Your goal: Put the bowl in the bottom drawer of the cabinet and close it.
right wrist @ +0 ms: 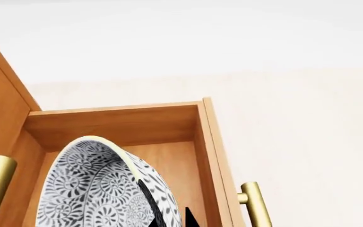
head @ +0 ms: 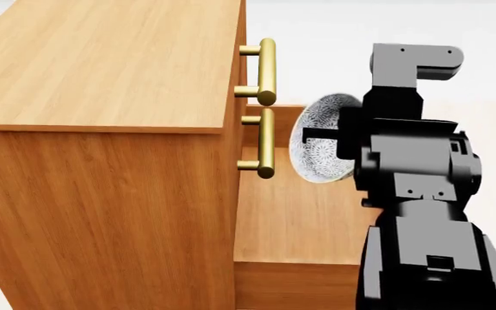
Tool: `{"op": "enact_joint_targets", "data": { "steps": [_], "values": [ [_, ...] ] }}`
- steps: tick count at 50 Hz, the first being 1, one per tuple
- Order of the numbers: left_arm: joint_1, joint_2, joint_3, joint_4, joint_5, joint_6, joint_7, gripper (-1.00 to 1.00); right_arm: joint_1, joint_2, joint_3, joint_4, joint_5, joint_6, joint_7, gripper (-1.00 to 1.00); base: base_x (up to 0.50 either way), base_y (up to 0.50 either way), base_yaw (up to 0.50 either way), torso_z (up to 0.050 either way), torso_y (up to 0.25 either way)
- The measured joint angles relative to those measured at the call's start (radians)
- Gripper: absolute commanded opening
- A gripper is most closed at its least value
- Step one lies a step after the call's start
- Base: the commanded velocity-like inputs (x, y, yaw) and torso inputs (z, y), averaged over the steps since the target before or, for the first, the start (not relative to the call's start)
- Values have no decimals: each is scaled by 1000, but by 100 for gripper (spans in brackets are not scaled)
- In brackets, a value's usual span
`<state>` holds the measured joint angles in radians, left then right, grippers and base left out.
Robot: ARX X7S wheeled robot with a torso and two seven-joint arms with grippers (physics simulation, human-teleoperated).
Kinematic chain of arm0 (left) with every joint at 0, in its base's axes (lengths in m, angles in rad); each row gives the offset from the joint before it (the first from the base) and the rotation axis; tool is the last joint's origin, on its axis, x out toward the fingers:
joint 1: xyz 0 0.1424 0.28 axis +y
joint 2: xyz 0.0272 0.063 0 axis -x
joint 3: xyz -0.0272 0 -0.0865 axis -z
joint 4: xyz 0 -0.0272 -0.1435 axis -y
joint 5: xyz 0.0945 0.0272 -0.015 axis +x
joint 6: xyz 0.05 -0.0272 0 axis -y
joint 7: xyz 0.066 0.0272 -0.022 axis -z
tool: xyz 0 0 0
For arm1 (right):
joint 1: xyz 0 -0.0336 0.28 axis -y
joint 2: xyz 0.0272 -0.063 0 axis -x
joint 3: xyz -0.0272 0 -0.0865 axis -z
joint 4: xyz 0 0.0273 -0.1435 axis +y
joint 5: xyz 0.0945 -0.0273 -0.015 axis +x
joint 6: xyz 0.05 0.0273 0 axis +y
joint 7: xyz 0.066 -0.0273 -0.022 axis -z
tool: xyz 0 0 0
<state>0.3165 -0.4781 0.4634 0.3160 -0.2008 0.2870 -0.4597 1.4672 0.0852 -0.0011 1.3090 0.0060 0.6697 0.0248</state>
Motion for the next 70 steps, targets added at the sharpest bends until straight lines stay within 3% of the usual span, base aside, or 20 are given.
{"op": "enact_joint_targets", "data": {
  "steps": [70],
  "values": [
    [-3,-6,7,-2,-1,5,-11,100,-46,-1,57,0,-2,105,-108,-100,0,0,0,0,0]
  ]
}}
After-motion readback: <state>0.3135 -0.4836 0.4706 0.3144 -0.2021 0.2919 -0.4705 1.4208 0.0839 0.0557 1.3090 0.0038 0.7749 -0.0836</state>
